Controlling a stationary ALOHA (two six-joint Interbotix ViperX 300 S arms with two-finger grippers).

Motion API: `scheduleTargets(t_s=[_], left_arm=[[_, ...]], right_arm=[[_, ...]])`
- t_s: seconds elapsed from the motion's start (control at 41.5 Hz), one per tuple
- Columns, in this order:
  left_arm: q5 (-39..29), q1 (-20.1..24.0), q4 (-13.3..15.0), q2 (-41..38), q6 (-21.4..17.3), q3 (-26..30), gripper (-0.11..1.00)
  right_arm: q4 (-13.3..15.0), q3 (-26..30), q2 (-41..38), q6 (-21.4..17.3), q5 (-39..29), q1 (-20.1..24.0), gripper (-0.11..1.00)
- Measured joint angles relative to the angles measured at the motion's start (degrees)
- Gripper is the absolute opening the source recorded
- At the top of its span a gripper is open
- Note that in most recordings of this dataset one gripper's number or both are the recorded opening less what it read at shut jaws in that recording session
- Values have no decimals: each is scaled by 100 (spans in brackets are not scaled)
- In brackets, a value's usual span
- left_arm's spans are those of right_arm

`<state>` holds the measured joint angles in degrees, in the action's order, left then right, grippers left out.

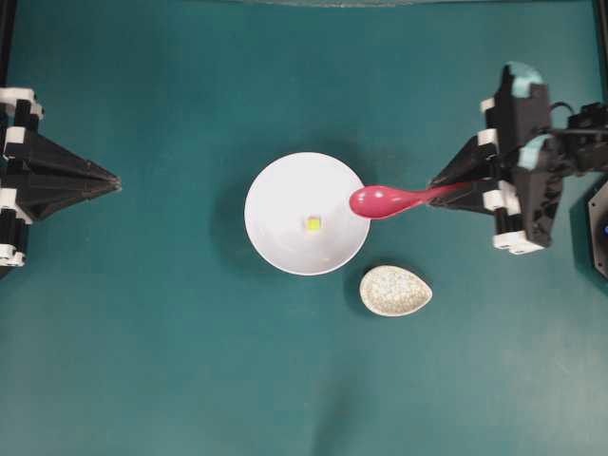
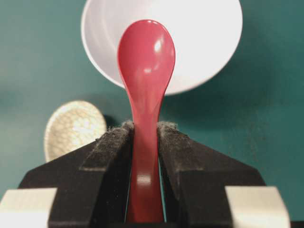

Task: Scoop the yellow hexagonal prism block from the bowl with a spoon using the right arm.
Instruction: 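Lift the pink spoon and carry it over the white bowl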

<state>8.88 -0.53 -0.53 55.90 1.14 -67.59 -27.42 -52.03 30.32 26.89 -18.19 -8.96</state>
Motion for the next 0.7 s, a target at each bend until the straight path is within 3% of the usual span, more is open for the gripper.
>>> scheduleTargets(t_s=[0.217, 0.698], left_arm=[[-141, -9, -9, 62, 9, 9, 8], [-343, 0, -9, 114, 0, 9, 8]], right_arm=[[281, 334, -378, -9, -70, 0, 22], [334, 1371, -1345, -369, -1028, -105, 23]])
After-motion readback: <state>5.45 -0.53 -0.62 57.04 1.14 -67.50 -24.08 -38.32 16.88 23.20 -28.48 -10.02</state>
